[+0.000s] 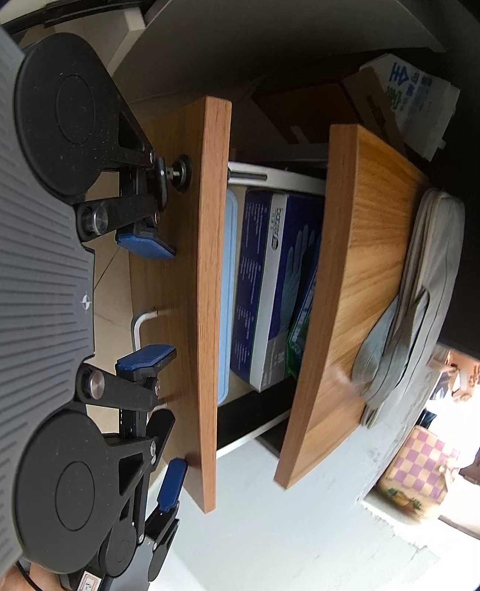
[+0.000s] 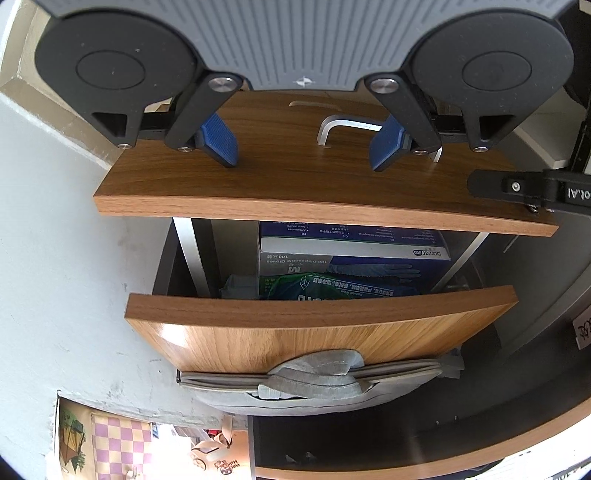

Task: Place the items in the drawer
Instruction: 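Push the wooden drawer front shut with both tools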

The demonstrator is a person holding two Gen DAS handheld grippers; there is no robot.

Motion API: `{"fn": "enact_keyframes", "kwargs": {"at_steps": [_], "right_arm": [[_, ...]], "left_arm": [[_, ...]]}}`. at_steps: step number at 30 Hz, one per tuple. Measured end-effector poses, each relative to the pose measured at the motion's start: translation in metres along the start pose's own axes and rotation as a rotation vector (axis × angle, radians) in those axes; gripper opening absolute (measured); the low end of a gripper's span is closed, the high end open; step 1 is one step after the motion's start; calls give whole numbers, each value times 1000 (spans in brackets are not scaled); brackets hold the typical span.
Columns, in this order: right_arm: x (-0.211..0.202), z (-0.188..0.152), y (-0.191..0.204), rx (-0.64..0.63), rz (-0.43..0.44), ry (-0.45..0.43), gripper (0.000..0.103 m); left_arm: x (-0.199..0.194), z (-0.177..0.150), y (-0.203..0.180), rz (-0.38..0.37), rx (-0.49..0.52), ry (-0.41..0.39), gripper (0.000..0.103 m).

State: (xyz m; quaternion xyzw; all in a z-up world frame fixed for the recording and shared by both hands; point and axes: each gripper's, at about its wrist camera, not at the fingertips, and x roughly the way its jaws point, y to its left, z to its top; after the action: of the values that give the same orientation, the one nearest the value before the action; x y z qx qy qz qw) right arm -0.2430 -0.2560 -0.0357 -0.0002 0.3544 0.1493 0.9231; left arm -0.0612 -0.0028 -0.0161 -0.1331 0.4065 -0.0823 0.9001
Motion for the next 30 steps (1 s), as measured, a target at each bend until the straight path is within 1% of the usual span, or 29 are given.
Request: {"fn": "enact_keyframes", "kwargs": {"at_steps": [4,9,19,30], "right_arm": [[0,-3,1,-4,1,-3,85],[2,-4,3,-6,-2,-1,85],[5,-10,5,19,3,-1,85],[9,-11,8,10,-3,-14,86]], "left_arm": [[-3,-4,2,15,-6,-9,54],[1,-9,-1,45,29,-15,54],[1,-14,0,63,-9,-27,54],[4,-17,0,90,-53,-59,54]]}}
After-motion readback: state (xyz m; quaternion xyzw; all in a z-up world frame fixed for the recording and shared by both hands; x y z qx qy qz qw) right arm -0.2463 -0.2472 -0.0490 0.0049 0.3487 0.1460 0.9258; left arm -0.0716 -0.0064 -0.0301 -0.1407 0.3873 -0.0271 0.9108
